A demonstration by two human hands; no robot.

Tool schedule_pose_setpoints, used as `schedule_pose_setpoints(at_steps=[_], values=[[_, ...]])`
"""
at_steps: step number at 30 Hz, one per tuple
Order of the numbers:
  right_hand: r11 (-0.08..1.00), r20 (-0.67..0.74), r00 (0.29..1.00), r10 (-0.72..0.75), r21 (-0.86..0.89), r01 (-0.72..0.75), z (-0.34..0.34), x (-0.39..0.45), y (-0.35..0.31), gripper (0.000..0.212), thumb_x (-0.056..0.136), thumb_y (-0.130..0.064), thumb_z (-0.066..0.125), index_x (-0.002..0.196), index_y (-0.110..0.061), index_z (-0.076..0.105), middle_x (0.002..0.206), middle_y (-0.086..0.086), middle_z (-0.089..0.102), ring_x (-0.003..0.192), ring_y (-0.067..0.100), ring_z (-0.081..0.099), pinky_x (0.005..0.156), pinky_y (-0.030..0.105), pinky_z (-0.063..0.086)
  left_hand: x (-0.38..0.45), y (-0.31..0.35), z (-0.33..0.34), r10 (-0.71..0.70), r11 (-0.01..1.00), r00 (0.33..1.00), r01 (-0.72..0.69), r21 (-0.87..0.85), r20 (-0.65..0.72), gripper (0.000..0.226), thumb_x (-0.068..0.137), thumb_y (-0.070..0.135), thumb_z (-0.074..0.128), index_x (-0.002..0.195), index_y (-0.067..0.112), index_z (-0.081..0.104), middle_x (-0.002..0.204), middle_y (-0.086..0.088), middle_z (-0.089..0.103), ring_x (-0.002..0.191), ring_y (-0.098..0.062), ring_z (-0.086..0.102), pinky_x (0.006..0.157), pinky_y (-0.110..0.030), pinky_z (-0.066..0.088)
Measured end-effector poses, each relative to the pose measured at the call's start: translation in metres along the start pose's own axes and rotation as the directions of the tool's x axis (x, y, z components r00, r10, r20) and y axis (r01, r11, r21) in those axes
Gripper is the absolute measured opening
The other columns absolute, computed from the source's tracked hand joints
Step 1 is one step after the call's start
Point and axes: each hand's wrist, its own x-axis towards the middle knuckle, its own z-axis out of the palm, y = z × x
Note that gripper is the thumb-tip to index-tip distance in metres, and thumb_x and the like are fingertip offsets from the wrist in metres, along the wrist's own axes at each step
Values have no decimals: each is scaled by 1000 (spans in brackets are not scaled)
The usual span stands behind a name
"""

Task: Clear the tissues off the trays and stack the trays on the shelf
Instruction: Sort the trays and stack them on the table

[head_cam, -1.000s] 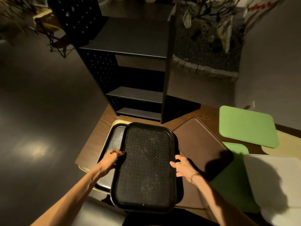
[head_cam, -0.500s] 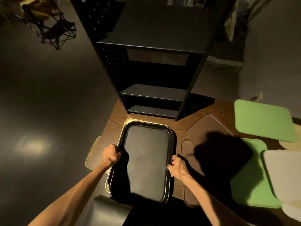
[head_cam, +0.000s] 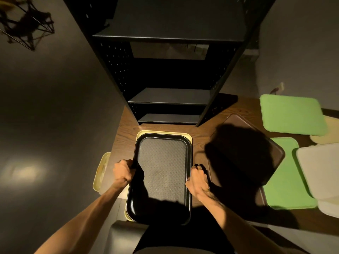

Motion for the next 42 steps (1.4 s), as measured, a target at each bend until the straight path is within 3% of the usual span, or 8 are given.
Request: schedule_pose_setpoints(at_steps=[7,13,17,21,26,32,36,42], values=[[997,59,998,16,-74,-12,3,1,4,33,93,-20,64,123,-5,60,125,16,61,115,33,62,90,36,52,8,-9,-1,30,999,999,-32,30,41,26,75,26,77,86,2,73,87,-13,73,78,-27,69,72,-37,57],[1000,83,996,29,-14,-28,-2,12,7,36,91,-23,67,121,-4,61,126,17,60,116,35,60,94,38,52,3,0,-7,59,996,997,-63,65,58,30,77,22,73,102,7,68,101,-14,71,91,-32,68,77,-37,55],[997,56,998,23,66,-27,-18,16,14,39,89,-39,64,121,-16,64,125,12,63,116,33,61,97,38,51,-12,18,-9,242,963,970,-237,126,-24,52,75,21,70,122,9,52,115,-14,55,98,-36,61,76,-42,49],[993,1,1000,-15,113,15,-39,19,26,36,87,-41,59,115,-20,67,117,9,70,109,32,66,93,36,54,-17,54,-1,338,939,940,-340,59,39,47,75,8,71,119,8,55,116,-16,56,105,-33,58,87,-41,50],[985,-3,997,-81,153,81,-65,26,54,35,93,-36,56,121,-17,63,115,11,70,108,34,66,87,35,52,-35,104,21,324,942,927,-298,-156,187,39,82,3,68,120,8,60,113,-12,68,100,-26,69,91,-38,57],[968,-27,995,-98,230,101,-97,30,112,33,90,-42,57,117,-23,63,110,8,71,104,33,67,89,37,57,-75,160,61,336,929,915,-284,-237,223,29,86,4,65,114,12,62,102,-6,68,83,-17,67,62,-16,51],[964,-69,993,-95,244,109,-117,37,162,30,91,-39,58,116,-23,64,108,9,73,102,32,69,83,36,58,-96,190,92,332,930,910,-272,-246,248,25,86,5,64,111,13,64,98,-6,70,83,-18,67,68,-25,54],[951,-88,995,-46,299,70,-134,48,236,27,91,-35,59,115,-22,65,108,6,75,105,29,69,87,34,55,-123,229,144,289,947,911,-226,-228,296,25,88,9,60,113,14,63,92,-7,69,72,-17,66,57,-24,55]])
